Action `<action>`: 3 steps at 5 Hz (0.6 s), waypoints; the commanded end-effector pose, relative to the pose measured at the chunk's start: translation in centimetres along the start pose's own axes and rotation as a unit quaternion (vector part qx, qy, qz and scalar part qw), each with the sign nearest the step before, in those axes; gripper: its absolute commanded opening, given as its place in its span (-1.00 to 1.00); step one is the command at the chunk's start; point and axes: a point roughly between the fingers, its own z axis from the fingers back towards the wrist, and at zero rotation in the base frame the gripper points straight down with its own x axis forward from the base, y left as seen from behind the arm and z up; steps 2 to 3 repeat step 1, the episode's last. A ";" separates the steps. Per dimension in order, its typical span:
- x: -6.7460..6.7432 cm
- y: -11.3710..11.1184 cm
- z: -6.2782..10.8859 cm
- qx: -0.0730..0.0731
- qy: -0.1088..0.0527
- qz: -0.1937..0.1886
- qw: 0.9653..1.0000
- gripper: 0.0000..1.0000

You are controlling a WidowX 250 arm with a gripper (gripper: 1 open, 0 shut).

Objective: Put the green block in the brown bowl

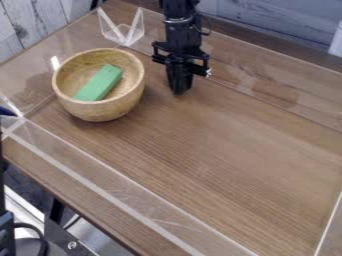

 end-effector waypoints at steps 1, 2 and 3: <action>0.8 0.0 2.1 0.009 -0.031 0.000 0.999 -1.00; 0.8 0.0 2.1 0.009 -0.031 0.000 0.999 -1.00; 0.8 0.0 2.1 0.009 -0.031 0.000 0.999 -1.00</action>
